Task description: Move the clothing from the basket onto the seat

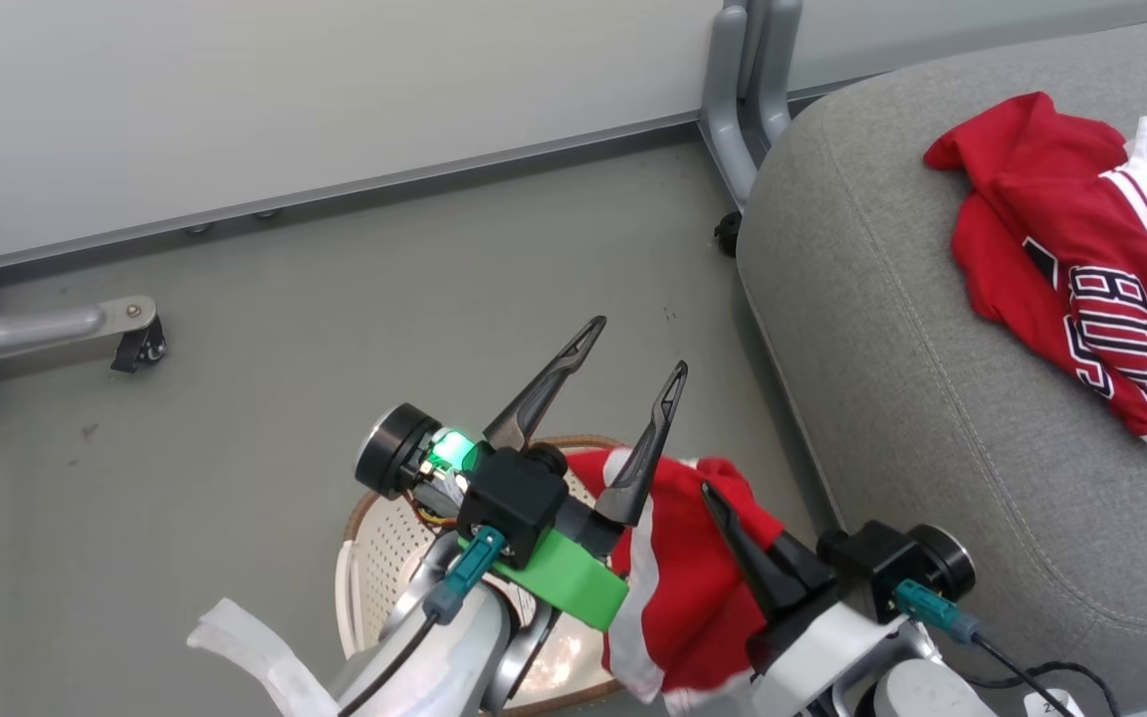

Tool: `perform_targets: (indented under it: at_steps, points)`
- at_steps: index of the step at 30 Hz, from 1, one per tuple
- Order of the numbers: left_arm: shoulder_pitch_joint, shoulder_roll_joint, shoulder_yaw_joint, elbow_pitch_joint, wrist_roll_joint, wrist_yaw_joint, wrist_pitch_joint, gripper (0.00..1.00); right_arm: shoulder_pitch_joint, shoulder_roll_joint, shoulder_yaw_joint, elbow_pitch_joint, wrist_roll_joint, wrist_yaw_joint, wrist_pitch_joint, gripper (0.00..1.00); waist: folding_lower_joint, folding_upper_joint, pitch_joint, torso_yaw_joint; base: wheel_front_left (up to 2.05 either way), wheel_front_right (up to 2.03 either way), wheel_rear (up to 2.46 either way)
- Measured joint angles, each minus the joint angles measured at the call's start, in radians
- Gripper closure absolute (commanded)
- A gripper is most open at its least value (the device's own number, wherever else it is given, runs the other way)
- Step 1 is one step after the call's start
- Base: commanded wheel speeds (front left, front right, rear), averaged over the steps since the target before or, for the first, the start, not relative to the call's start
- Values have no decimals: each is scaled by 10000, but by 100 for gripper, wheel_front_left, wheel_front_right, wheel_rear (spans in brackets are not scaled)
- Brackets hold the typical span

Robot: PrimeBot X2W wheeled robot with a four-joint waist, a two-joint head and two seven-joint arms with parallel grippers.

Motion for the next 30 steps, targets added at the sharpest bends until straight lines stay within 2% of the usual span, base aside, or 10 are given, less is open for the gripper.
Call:
perform_targets:
  at_steps: [6, 14, 22, 30]
  points:
    - [0, 96, 257, 81, -10, 12, 0, 0, -70, 2, -546, -817, -305, 0, -2, 100, 0, 0, 210, -115, 0, 0, 0]
    - [17, 418, 589, 54, 295, -36, -13, 0, -198, 155, -1287, -2207, -234, 0, -2, 100, 0, 0, 620, -643, 0, 0, 0]
    - [47, 702, 731, -27, 535, -268, -13, 0, -185, 268, -1812, -3290, -309, 0, -2, 100, 0, 0, 1077, -1571, 0, 0, 0]
    - [-105, 905, 700, 59, 721, -462, -13, 0, 28, 451, -2291, -3795, -267, 0, 0, 100, 0, 0, 1457, -2785, 0, 0, 0]
